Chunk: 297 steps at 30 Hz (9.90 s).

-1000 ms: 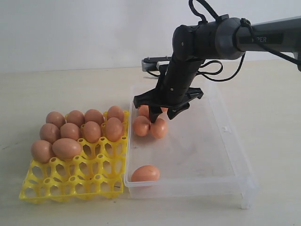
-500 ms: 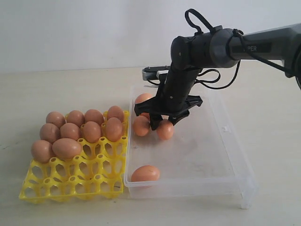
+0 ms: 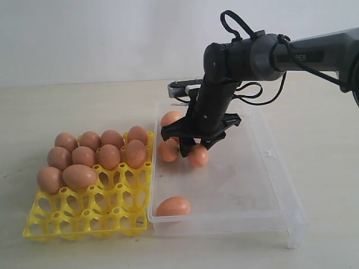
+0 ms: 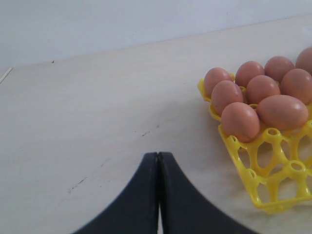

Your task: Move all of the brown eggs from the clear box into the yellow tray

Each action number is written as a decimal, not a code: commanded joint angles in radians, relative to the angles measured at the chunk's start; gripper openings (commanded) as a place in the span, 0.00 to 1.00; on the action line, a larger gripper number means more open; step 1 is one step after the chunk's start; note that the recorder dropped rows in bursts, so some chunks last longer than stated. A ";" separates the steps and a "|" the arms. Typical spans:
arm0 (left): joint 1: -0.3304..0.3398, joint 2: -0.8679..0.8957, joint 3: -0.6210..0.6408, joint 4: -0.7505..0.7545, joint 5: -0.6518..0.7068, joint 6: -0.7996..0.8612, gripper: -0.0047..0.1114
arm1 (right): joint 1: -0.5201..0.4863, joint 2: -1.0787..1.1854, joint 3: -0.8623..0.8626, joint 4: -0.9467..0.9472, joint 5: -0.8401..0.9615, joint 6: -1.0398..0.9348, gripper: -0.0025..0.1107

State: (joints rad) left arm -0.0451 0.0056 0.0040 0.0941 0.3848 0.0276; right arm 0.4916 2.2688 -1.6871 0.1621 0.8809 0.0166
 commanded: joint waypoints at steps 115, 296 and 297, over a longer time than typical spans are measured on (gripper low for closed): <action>-0.005 -0.006 -0.004 -0.003 -0.006 -0.004 0.04 | 0.424 -0.417 0.708 -0.023 -0.975 -0.303 0.02; -0.005 -0.006 -0.004 -0.003 -0.006 -0.004 0.04 | 0.050 -0.125 -0.023 -0.097 -0.109 -0.277 0.43; -0.005 -0.006 -0.004 -0.003 -0.006 -0.004 0.04 | 0.050 -0.115 -0.028 -0.106 -0.103 -0.277 0.43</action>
State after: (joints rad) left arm -0.0451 0.0056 0.0040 0.0941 0.3848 0.0276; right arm 0.5464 2.1272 -1.6857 0.1019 0.7531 -0.2654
